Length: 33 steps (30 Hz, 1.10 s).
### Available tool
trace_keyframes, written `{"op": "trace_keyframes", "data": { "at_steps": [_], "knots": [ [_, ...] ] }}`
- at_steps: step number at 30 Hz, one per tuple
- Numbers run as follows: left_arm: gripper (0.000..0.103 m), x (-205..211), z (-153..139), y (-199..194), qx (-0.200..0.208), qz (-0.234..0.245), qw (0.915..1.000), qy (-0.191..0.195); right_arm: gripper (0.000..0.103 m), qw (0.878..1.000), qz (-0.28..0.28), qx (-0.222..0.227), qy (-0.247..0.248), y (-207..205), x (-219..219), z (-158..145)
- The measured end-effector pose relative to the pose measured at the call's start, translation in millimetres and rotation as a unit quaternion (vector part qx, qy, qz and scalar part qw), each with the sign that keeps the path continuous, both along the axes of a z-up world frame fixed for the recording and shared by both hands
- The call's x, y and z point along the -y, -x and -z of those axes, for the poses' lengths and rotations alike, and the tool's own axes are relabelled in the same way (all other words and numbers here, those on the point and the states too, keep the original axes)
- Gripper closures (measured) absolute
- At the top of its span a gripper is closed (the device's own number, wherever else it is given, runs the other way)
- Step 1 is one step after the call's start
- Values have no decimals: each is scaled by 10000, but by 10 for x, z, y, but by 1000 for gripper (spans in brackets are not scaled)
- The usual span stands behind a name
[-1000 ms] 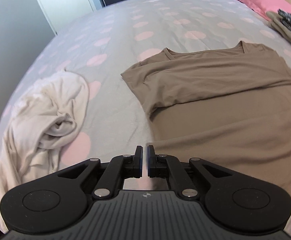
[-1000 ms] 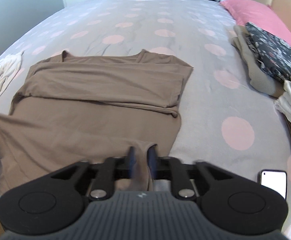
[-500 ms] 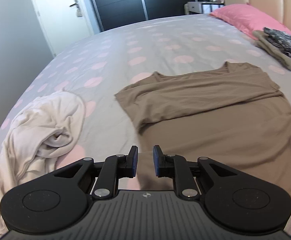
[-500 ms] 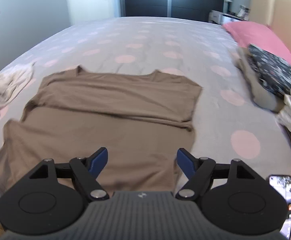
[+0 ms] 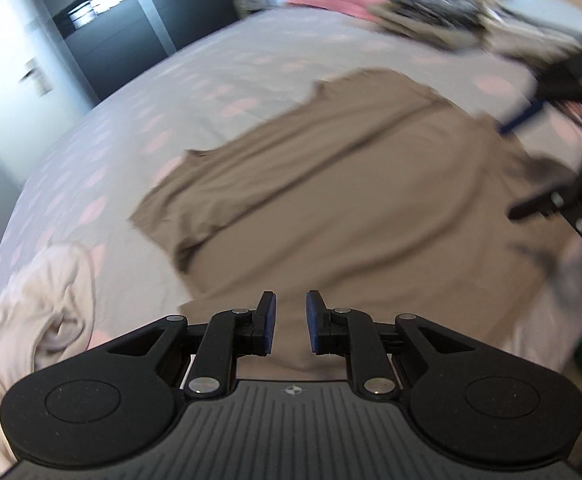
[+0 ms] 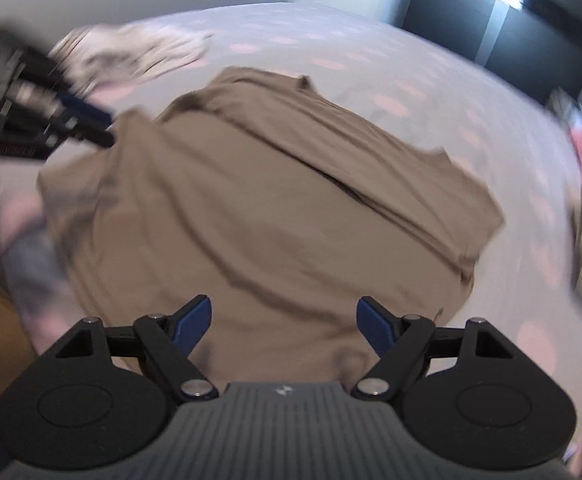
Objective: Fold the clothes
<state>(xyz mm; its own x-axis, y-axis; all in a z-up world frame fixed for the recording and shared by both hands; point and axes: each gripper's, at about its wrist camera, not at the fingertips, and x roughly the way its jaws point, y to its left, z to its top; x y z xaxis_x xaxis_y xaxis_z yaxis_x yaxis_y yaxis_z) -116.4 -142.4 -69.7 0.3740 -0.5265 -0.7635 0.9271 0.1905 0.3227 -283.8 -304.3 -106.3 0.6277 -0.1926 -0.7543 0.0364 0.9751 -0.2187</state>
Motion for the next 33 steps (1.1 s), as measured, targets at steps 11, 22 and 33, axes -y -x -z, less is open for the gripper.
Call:
{"op": "trace_keyframes", "data": {
  "at_steps": [11, 22, 33],
  "knots": [
    [76, -160, 76, 322, 437, 1539, 9836, -830, 22, 9684, -1854, -507, 1589, 302, -280, 29],
    [76, -430, 381, 404, 792, 2130, 9615, -1545, 36, 9308, -2786, -1045, 2121, 564, -446, 319],
    [75, -565, 561, 287, 1448, 2198, 9425, -2061, 37, 9134, -2898, -1351, 2517, 739, -407, 442]
  ]
}}
